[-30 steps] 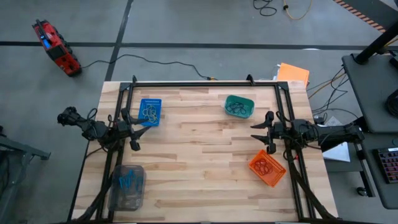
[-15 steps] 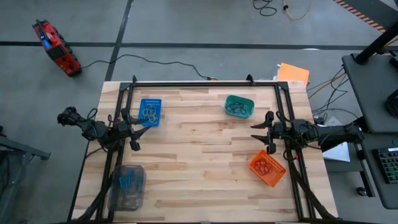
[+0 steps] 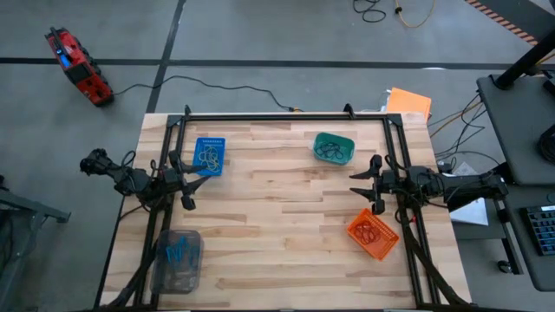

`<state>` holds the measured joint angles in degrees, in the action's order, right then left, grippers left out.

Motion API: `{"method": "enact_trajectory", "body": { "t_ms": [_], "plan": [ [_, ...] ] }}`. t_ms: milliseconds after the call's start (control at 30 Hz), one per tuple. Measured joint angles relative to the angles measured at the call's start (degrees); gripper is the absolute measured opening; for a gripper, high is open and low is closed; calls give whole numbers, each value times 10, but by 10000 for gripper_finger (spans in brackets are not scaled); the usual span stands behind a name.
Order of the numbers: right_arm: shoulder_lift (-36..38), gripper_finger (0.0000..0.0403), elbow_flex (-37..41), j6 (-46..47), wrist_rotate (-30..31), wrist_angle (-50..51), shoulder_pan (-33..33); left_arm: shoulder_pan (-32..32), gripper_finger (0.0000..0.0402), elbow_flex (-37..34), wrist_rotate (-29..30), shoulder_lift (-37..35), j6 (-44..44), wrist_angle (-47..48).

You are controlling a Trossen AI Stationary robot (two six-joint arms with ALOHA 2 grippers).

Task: Sort rubber bands into baskets
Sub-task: Return to Home Position

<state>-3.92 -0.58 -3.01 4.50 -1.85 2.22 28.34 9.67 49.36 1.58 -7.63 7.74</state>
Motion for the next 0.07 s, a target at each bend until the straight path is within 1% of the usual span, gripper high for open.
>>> {"method": "enact_trajectory", "body": {
  "t_ms": [67],
  "plan": [
    [0, 178, 0, 0, 0, 0, 0, 0, 133, 0, 0, 0, 0, 0]
  ]
}}
